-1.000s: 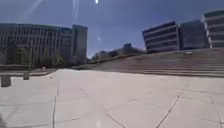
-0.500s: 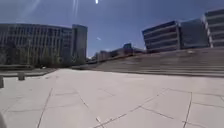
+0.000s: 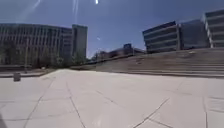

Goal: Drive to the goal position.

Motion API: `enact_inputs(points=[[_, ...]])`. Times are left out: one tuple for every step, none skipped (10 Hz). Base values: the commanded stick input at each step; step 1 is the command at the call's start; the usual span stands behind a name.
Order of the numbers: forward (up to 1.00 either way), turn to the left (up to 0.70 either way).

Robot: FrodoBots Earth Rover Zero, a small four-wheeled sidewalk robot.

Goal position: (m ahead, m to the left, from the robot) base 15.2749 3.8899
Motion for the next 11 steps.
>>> enact_inputs(points=[[0.70, 0.02], [0.70, 0.02], [0.70, 0.00], [0.70, 0.00], [0.70, 0.00], [0.70, 0.00], [0.70, 0.00], [0.70, 0.00], [0.70, 0.00], [0.70, 0.00], [0.70, 0.01]])
